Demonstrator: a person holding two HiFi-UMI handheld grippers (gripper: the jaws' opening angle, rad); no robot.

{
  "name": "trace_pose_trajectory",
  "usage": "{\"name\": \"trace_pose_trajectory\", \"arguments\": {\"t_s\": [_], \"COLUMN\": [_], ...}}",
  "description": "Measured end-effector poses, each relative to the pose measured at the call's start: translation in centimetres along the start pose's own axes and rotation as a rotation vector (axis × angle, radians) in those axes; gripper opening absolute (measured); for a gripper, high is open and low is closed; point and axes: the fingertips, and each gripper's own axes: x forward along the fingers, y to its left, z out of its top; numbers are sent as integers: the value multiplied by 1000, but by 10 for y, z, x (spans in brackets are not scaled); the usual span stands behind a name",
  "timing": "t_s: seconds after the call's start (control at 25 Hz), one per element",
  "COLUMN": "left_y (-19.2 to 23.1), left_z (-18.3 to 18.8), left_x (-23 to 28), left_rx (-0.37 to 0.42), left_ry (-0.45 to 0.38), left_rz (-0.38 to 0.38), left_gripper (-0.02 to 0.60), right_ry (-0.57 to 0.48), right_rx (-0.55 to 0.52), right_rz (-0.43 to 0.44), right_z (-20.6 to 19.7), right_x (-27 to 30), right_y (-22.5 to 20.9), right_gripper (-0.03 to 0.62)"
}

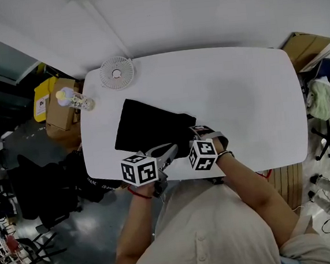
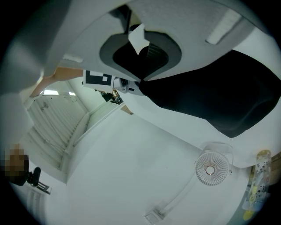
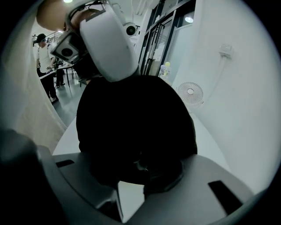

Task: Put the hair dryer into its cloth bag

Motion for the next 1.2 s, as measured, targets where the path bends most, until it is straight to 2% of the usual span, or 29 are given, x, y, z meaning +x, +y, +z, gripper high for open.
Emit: {"name": "trace_pose_trajectory", "arguments": {"t_s": [0.68, 0.76, 0.84, 1.2], "left_y": [9, 11, 13, 16], "left_z": [5, 5, 6, 11], "left_x": [-5, -5, -5, -5], "left_rx": [-2, -3, -5, -6], "left_ry": [-5, -6, -9, -31], "left_rz": [17, 21, 24, 37], "left_gripper": [21, 21, 21, 21], "right_ry": [11, -17, -44, -131], "right_rx": [65, 93, 135, 304], "right_rz": [22, 26, 33, -20], "right_z": [1, 2, 2, -12], "right_x": [15, 11, 4, -53], "right_y": [6, 8, 8, 13], "right_gripper": [114, 125, 183, 183]}}
